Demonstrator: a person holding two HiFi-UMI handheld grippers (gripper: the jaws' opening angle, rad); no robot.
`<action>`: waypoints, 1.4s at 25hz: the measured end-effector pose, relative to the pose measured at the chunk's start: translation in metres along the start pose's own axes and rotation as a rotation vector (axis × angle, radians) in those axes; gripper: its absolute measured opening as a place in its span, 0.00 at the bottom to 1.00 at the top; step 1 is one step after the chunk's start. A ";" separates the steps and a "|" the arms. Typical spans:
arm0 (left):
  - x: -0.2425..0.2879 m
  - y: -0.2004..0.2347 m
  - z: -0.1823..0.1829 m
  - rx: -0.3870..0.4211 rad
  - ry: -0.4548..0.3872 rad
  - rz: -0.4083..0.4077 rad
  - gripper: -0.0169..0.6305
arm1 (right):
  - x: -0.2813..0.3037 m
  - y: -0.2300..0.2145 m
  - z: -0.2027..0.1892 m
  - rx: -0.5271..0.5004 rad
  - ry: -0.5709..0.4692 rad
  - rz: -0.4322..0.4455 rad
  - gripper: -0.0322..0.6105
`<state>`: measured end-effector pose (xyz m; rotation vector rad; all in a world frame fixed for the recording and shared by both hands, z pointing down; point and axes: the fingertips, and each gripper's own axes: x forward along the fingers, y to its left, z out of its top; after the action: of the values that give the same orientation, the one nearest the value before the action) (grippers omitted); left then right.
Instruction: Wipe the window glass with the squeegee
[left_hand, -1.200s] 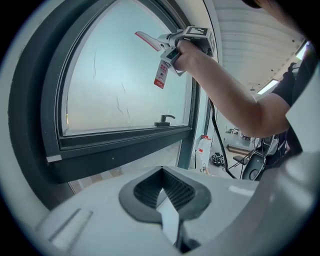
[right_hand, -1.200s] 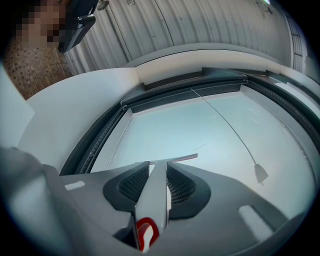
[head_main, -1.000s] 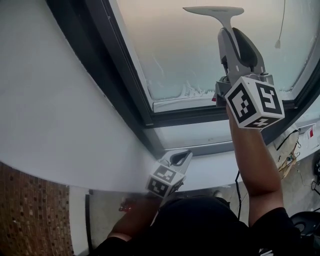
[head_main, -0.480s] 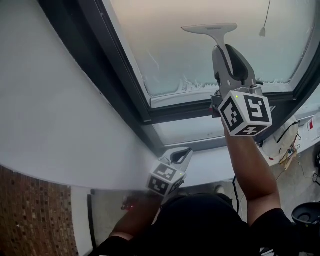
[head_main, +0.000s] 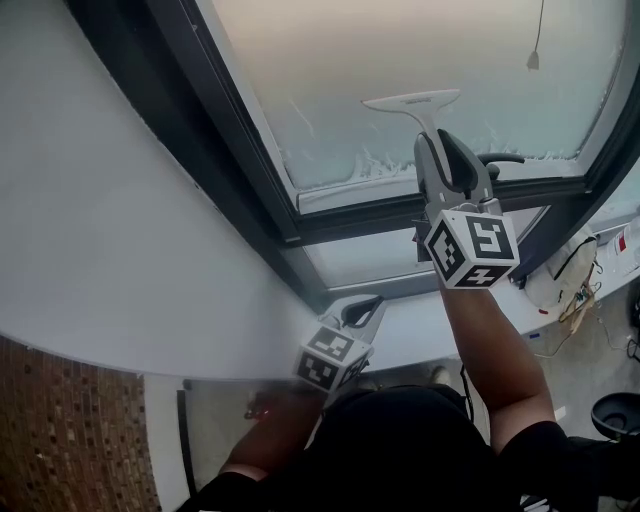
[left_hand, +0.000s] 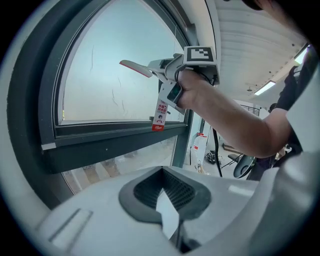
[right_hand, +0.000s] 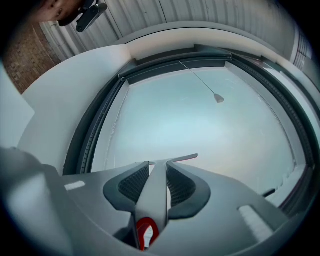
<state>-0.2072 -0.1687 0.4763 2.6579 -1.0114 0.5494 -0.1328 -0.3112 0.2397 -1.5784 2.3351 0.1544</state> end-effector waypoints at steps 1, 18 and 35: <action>0.000 0.000 0.000 0.000 0.001 -0.001 0.03 | -0.002 -0.001 -0.006 0.004 0.010 -0.003 0.25; 0.000 0.003 -0.007 -0.002 0.023 0.002 0.03 | -0.027 -0.019 -0.092 0.046 0.160 -0.049 0.25; -0.002 0.000 -0.015 -0.018 0.028 0.000 0.03 | -0.050 -0.031 -0.166 0.164 0.323 -0.093 0.25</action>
<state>-0.2128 -0.1621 0.4892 2.6273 -1.0039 0.5730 -0.1201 -0.3226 0.4155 -1.7302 2.4245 -0.3292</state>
